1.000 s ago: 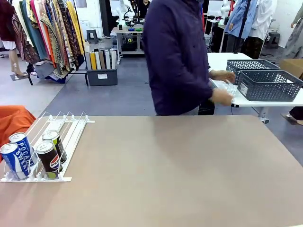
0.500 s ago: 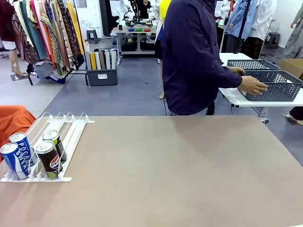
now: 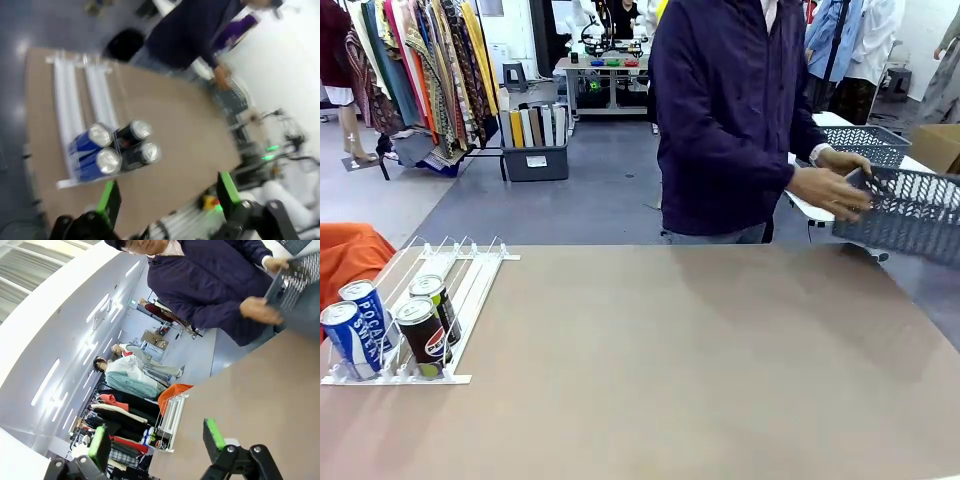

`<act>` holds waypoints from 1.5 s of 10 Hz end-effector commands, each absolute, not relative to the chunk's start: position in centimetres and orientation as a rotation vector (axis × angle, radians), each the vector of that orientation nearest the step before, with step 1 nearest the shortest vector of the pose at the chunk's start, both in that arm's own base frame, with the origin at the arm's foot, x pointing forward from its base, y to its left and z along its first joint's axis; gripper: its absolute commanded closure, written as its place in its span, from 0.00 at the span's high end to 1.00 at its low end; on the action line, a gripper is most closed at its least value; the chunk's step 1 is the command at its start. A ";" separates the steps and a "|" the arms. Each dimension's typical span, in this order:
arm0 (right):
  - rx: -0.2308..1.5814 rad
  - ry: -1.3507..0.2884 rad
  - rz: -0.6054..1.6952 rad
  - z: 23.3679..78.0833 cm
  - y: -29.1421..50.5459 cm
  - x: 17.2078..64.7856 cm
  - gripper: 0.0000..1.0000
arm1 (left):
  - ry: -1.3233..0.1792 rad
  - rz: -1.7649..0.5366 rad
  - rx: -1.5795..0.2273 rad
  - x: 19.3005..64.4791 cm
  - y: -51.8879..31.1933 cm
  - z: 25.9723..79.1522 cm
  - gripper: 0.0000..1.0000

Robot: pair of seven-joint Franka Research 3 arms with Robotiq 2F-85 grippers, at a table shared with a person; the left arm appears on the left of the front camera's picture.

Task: Retrieve and store the cans from the dispenser.
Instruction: Pick up one can from the Automatic Can Dispenser and place it in the middle of the table.

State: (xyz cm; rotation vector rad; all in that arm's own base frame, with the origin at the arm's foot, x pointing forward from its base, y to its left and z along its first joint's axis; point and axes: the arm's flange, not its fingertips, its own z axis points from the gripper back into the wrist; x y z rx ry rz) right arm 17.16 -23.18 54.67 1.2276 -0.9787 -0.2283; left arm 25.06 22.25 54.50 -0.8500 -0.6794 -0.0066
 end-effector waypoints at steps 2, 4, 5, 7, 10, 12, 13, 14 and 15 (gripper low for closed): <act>1.223 -1.004 -0.205 55.3 -23.3 17.5 1.00 | -0.328 -0.267 -0.325 25.9 13.8 57.5 1.00; 1.223 -1.004 -0.205 55.3 -23.3 17.5 1.00 | -0.196 -0.320 -0.064 29.6 7.7 56.5 1.00; 1.223 -1.004 -0.205 55.3 -23.3 17.5 1.00 | -0.167 -0.312 -0.016 30.6 5.3 55.3 1.00; 1.223 -1.004 -0.205 55.3 -23.3 17.5 1.00 | -0.177 -0.240 0.024 32.8 3.5 54.1 1.00; 1.223 -1.004 -0.205 55.3 -23.3 17.5 1.00 | -0.204 -0.301 -0.024 30.4 3.1 55.6 1.00; 1.223 -1.004 -0.205 55.3 -23.3 17.5 1.00 | -0.163 -0.241 -0.005 33.4 2.5 52.5 1.00; 1.223 -1.004 -0.205 55.3 -23.3 17.5 1.00 | -0.167 -0.179 -0.023 34.3 2.9 51.0 1.00; 1.223 -1.004 -0.205 55.3 -23.3 17.5 1.00 | -0.181 -0.129 -0.039 34.8 3.6 50.0 1.00; 1.223 -1.004 -0.205 55.3 -23.3 17.5 1.00 | -0.194 -0.072 -0.055 35.7 4.3 48.8 1.00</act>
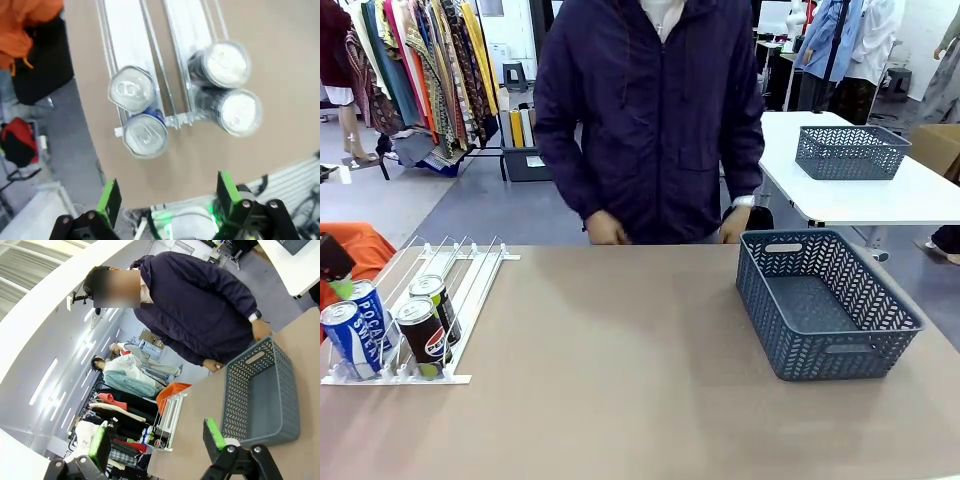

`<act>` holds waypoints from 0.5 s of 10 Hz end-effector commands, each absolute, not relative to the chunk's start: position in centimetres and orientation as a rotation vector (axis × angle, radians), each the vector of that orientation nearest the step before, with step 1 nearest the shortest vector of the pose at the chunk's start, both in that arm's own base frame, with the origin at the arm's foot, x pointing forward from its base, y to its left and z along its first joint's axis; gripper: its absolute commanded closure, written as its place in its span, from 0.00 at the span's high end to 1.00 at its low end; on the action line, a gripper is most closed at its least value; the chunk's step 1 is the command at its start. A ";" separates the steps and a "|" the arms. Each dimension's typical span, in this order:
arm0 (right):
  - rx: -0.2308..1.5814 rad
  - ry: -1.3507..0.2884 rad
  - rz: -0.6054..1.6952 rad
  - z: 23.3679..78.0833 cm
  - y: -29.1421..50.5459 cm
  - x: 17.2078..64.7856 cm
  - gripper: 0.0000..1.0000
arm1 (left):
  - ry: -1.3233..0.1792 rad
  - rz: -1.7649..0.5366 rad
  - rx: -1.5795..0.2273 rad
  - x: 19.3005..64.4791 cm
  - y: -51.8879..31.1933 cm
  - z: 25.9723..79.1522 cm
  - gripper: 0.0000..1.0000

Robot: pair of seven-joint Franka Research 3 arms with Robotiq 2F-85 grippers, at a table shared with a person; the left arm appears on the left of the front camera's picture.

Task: Retrieve and store the cans from the dispenser.
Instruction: Pick up one can from the Automatic Can Dispenser and place it in the middle of the table.

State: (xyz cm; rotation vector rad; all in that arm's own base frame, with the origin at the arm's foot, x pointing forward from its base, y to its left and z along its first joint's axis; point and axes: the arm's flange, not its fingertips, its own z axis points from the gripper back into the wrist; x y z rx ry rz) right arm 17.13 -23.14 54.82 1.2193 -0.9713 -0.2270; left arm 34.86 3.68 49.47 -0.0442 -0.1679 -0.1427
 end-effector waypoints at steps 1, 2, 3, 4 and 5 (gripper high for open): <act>1.223 -1.004 -0.205 55.3 -23.3 17.5 1.00 | -0.188 -0.045 -0.075 36.3 4.8 47.8 1.00; 1.223 -1.004 -0.205 55.3 -23.3 17.5 1.00 | -0.161 -0.024 -0.090 36.8 5.5 46.7 1.00; 1.223 -1.004 -0.205 55.3 -23.3 17.5 1.00 | -0.135 -0.010 -0.094 37.2 5.6 45.8 1.00; 1.223 -1.004 -0.205 55.3 -23.3 17.5 1.00 | -0.108 -0.009 -0.094 37.9 5.5 44.7 1.00; 1.223 -1.004 -0.205 55.3 -23.3 17.5 1.00 | -0.073 -0.010 -0.092 38.1 5.6 43.9 1.00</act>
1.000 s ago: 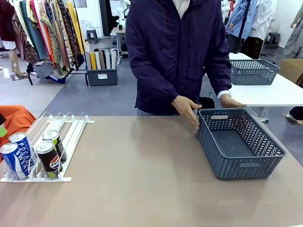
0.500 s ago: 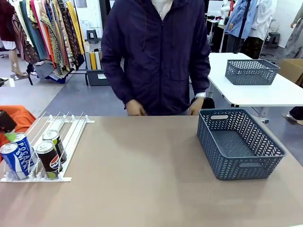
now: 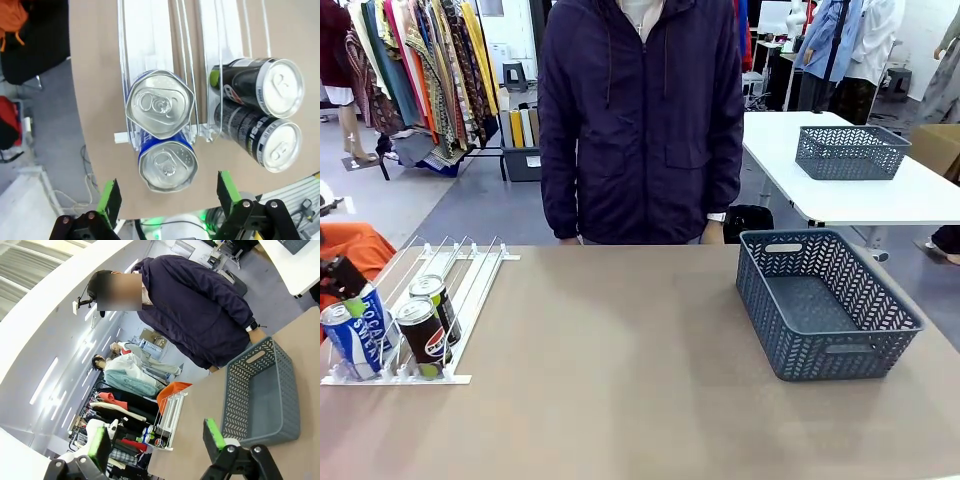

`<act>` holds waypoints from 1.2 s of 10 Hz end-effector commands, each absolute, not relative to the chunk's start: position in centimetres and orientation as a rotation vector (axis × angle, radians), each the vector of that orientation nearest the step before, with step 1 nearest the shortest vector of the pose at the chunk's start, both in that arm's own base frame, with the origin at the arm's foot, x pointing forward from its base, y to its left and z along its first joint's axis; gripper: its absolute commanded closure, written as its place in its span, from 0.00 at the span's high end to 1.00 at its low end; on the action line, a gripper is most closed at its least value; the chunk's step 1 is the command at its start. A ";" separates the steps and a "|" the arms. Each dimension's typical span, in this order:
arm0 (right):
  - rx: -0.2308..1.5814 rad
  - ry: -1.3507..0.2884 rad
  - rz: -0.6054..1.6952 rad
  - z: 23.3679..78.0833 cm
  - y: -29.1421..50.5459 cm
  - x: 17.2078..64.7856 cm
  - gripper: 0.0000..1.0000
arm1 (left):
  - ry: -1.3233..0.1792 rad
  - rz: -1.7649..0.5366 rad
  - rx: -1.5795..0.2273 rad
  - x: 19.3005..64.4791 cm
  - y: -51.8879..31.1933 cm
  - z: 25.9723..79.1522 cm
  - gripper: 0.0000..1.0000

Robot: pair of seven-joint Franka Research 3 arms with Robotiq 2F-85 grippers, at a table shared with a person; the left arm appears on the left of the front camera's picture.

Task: Retrieve and store the cans from the dispenser.
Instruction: Pick up one can from the Automatic Can Dispenser and place it in the middle of the table.

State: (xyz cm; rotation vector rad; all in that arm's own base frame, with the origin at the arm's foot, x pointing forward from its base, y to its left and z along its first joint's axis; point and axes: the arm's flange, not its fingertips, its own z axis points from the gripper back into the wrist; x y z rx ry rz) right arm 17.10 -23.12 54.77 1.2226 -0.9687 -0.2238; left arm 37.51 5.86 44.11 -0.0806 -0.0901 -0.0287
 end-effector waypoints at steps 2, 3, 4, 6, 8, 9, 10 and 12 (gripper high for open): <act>1.223 -1.004 -0.205 55.3 -23.3 17.5 1.00 | -0.042 -0.012 -0.096 38.6 5.4 42.8 1.00; 1.223 -1.004 -0.205 55.3 -23.3 17.5 1.00 | -0.029 -0.006 -0.095 38.9 5.4 42.3 1.00; 1.223 -1.004 -0.205 55.3 -23.3 17.5 1.00 | -0.029 0.010 -0.088 39.0 5.4 41.7 1.00; 1.223 -1.004 -0.205 55.3 -23.3 17.5 1.00 | -0.039 0.004 -0.101 39.3 5.4 41.0 1.00; 1.223 -1.004 -0.205 55.3 -23.3 17.5 1.00 | -0.043 0.008 -0.097 39.0 5.0 40.9 1.00; 1.223 -1.004 -0.205 55.3 -23.3 17.5 1.00 | -0.040 0.011 -0.091 39.0 5.0 40.9 1.00; 1.223 -1.004 -0.205 55.3 -23.3 17.5 1.00 | -0.032 0.022 -0.086 39.0 5.1 41.0 0.61; 1.223 -1.004 -0.205 55.3 -23.3 17.5 1.00 | -0.047 0.025 -0.072 38.9 4.9 41.0 0.00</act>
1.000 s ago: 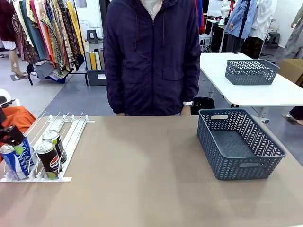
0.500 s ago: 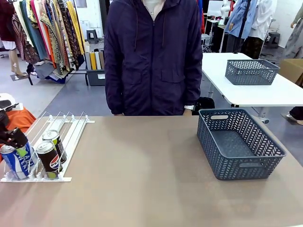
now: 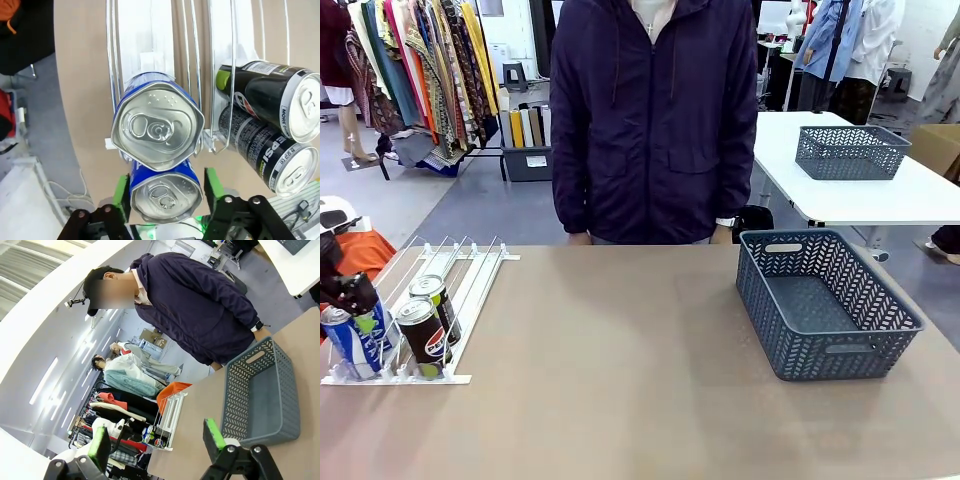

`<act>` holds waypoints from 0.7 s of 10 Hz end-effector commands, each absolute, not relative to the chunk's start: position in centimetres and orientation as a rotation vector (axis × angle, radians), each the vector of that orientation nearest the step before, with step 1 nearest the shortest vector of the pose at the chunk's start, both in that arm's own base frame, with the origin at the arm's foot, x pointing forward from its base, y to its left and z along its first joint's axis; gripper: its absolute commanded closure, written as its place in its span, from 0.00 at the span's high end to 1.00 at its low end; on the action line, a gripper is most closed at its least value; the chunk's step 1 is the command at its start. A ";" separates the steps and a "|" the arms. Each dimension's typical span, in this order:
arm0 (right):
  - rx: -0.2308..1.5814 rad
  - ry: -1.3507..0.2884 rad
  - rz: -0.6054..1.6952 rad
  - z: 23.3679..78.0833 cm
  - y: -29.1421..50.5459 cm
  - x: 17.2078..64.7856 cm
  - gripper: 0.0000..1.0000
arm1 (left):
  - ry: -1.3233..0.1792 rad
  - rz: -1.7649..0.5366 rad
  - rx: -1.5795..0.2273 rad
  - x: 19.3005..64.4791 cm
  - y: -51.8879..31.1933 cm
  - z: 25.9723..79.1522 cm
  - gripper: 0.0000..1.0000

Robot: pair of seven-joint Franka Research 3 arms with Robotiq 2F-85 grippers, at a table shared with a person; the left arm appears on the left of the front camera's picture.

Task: Retrieve and store the cans from the dispenser.
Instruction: Pick up one can from the Automatic Can Dispenser and place it in the middle of the table.

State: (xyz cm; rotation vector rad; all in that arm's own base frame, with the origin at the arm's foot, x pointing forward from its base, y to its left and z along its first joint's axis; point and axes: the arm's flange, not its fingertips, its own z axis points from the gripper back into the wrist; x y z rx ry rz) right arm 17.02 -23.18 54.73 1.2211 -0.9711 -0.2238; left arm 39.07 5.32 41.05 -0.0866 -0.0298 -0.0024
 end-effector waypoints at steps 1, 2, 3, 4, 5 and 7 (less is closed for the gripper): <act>1.223 -1.004 -0.205 55.3 -23.3 17.5 1.00 | -0.041 0.029 -0.072 39.0 5.0 41.0 0.00; 1.223 -1.004 -0.205 55.3 -23.3 17.5 1.00 | -0.040 0.036 -0.064 39.1 4.9 41.1 0.00; 1.223 -1.004 -0.205 55.3 -23.3 17.5 1.00 | -0.038 0.032 -0.058 39.1 4.8 41.0 0.00; 1.223 -1.004 -0.205 55.3 -23.3 17.5 1.00 | -0.037 0.030 -0.055 39.1 4.8 41.0 0.00; 1.223 -1.004 -0.205 55.3 -23.3 17.5 1.00 | -0.041 0.031 -0.054 39.1 4.8 41.0 0.00; 1.223 -1.004 -0.205 55.3 -23.3 17.5 1.00 | -0.052 -0.004 -0.053 38.7 4.3 42.2 0.00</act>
